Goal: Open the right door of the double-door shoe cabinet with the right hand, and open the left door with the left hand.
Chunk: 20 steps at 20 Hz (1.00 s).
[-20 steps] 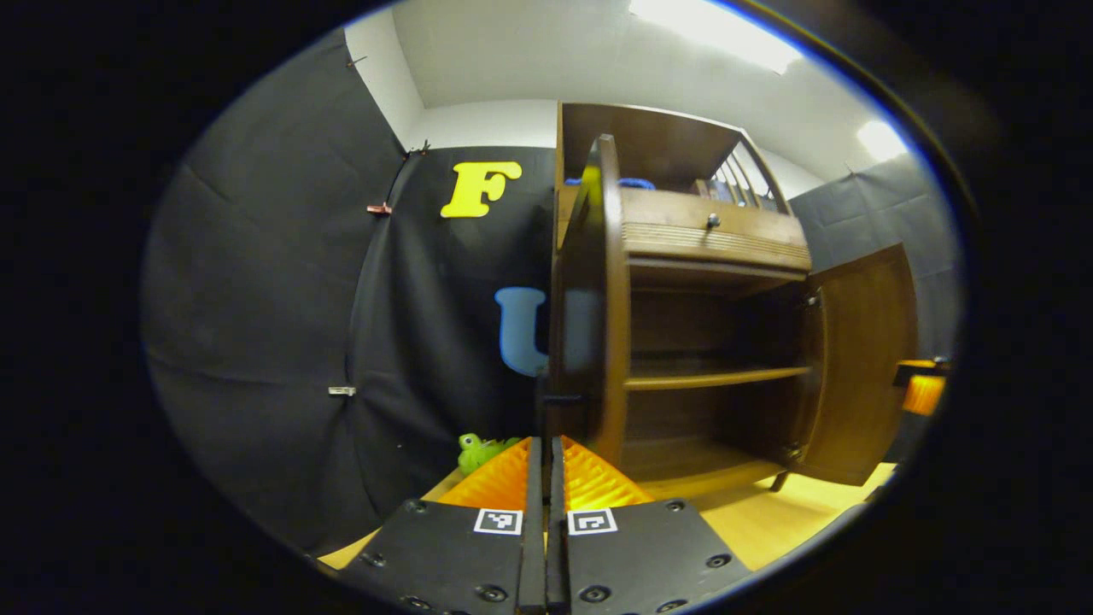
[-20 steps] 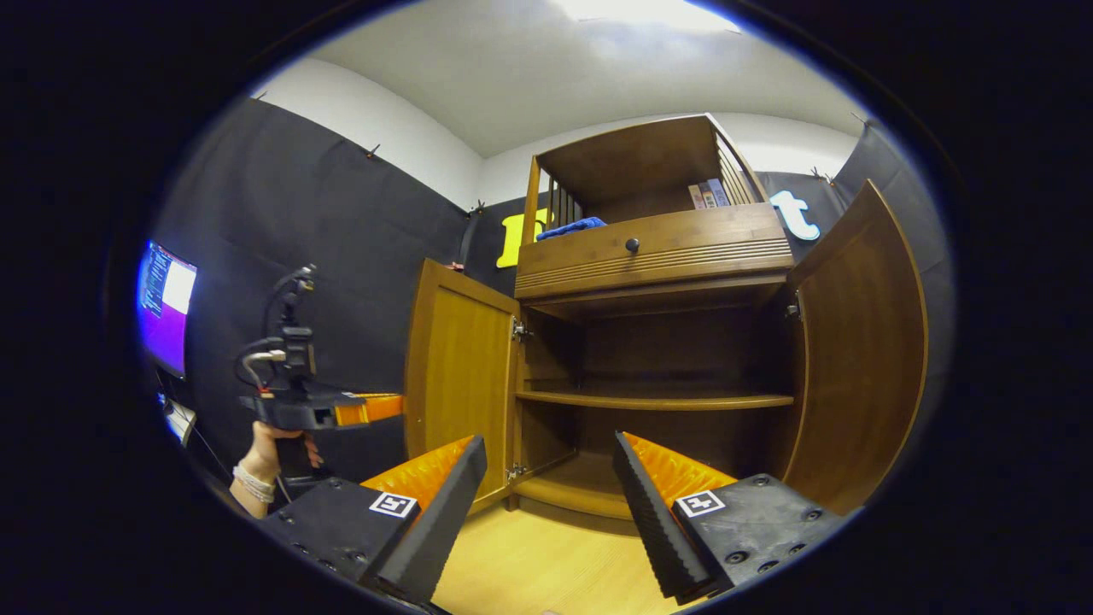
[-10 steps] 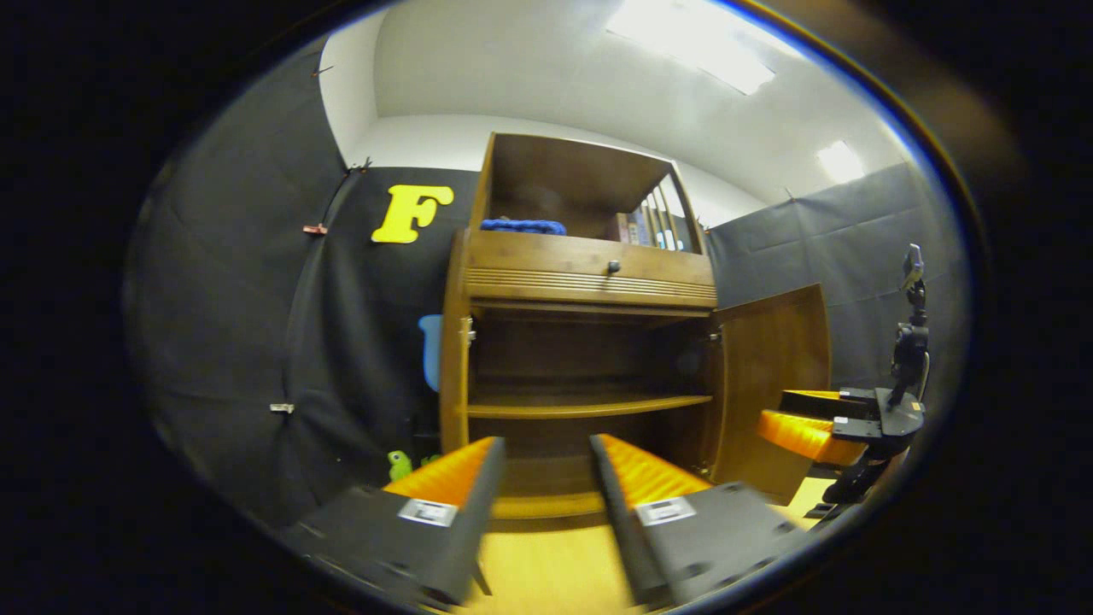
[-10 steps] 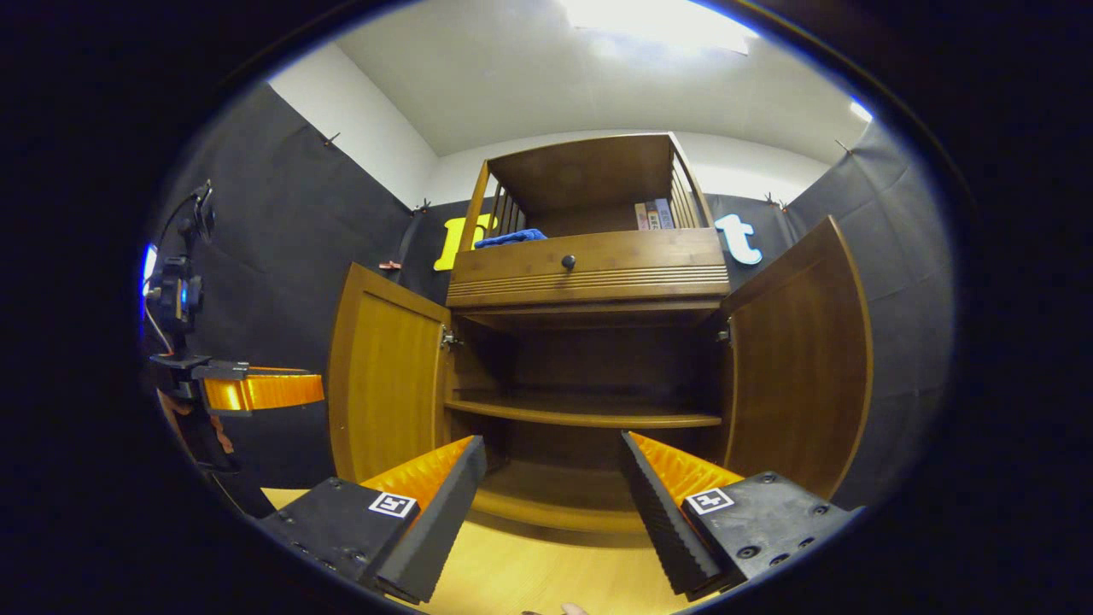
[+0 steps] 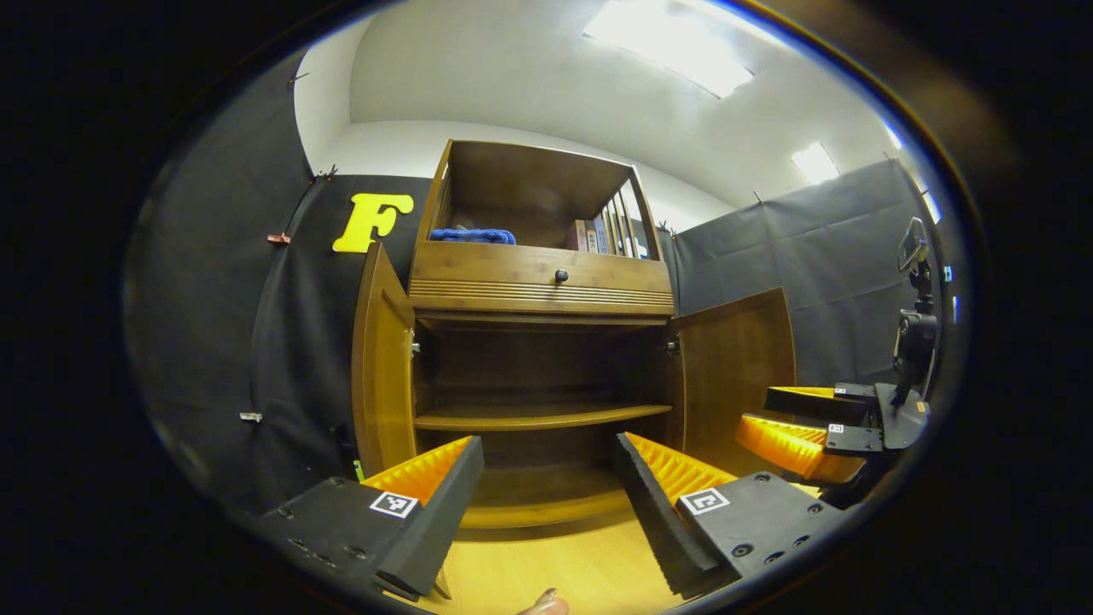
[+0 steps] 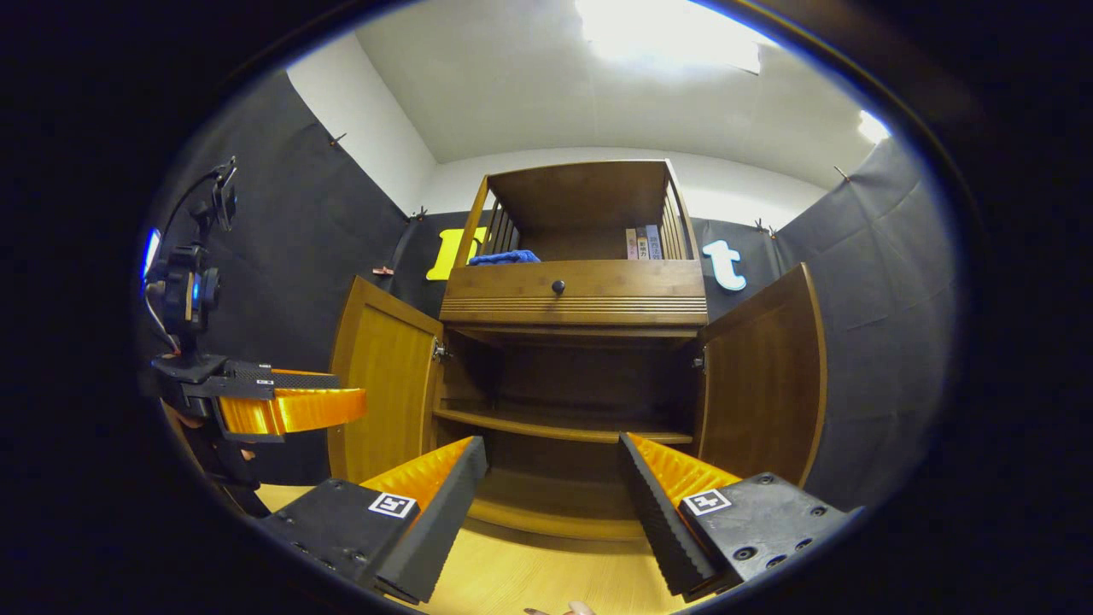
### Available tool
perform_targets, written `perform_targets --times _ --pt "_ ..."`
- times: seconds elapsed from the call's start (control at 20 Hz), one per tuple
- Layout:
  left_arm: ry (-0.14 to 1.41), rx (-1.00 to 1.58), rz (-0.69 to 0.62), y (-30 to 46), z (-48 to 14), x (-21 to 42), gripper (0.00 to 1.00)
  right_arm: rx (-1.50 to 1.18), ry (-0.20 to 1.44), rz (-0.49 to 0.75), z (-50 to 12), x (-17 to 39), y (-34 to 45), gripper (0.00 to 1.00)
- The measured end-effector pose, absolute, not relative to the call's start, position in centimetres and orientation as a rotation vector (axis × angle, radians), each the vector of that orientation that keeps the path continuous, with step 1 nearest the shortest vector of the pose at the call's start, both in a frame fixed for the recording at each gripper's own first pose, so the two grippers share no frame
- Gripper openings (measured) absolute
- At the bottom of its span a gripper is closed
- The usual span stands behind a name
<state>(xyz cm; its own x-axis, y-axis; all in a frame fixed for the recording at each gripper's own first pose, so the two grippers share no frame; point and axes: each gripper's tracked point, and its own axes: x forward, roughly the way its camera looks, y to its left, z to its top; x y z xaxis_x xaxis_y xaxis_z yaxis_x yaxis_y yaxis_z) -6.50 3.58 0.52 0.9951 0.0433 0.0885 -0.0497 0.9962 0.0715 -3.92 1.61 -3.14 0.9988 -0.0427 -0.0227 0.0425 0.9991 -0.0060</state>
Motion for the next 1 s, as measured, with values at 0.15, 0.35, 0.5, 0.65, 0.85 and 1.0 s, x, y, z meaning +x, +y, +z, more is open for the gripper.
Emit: perform_targets --times 0.15,0.35,0.5,0.65,0.85,1.0 --pt "-0.093 0.078 0.043 3.0 0.6 -6.3 0.96 -0.008 0.023 -0.055 -2.8 -4.2 0.9 0.97" --pt "-0.094 0.084 0.036 2.0 0.6 -5.7 0.95 -0.02 0.026 -0.064 -2.7 -4.8 0.1 0.95" --pt "-0.09 0.089 0.024 1.3 0.6 -5.4 0.95 -0.018 0.026 -0.069 -2.7 -4.9 -0.4 0.99" --pt "-0.081 0.092 0.019 1.1 0.4 -5.3 0.95 -0.013 0.028 -0.07 -2.8 -4.9 -0.7 0.97" --pt "-0.074 0.091 0.013 1.0 0.1 -5.2 0.95 -0.016 0.05 -0.064 -3.4 -4.6 -0.8 0.95" --pt "-0.069 0.089 0.006 0.8 0.2 -5.0 0.95 -0.023 0.059 -0.061 -3.6 -4.6 -0.8 0.97"
